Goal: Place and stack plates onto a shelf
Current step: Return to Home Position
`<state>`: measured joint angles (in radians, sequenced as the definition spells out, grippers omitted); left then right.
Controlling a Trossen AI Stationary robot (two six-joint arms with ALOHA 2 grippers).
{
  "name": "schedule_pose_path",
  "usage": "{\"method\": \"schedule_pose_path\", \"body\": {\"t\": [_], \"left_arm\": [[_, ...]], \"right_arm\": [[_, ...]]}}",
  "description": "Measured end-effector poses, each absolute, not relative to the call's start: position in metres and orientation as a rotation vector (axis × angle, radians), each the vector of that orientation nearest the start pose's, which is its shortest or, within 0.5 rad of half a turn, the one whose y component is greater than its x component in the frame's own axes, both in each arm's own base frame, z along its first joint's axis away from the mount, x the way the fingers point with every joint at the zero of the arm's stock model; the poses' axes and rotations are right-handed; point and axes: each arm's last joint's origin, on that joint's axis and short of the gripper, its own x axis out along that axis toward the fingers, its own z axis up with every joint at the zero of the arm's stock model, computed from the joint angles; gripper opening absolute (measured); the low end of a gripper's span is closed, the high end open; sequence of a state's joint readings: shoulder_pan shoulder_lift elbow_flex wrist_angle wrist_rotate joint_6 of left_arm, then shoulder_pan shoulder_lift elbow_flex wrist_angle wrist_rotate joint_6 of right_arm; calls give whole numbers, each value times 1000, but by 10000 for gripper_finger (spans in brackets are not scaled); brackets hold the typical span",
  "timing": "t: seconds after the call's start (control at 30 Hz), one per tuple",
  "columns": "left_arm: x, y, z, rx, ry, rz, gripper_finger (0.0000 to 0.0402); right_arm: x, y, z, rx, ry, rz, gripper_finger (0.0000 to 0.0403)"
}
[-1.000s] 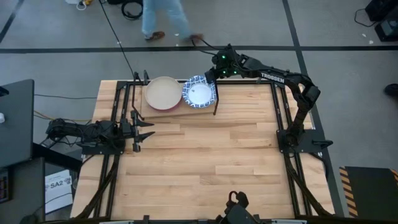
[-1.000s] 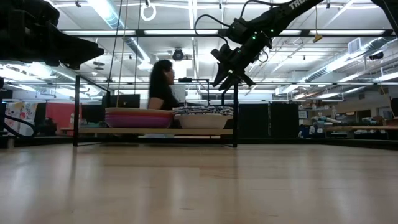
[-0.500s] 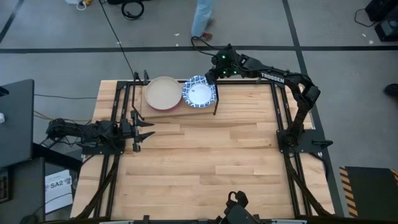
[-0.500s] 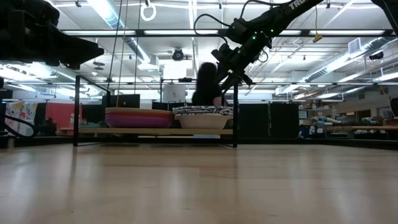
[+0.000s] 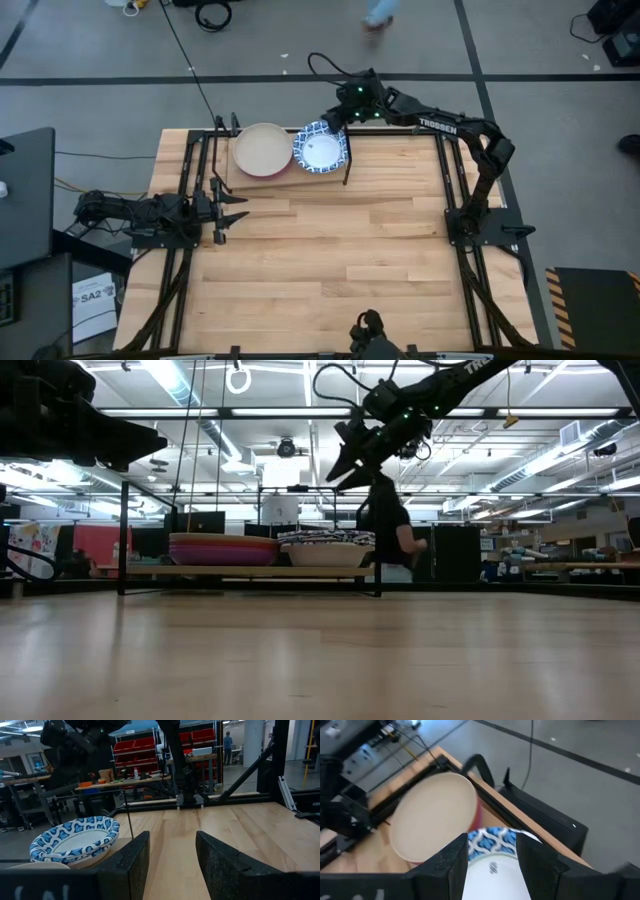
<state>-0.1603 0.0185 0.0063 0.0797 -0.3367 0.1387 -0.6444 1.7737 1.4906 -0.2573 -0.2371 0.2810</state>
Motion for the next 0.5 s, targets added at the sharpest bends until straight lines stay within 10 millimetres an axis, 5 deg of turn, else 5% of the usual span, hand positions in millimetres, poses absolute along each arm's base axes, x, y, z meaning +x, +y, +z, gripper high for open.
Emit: {"method": "schedule_pose_path", "body": {"t": [0.5], "left_arm": [[97, -6, 172, 123, -52, 180, 167]], "right_arm": [[364, -187, 306, 358, 438, -292, 171]]}}
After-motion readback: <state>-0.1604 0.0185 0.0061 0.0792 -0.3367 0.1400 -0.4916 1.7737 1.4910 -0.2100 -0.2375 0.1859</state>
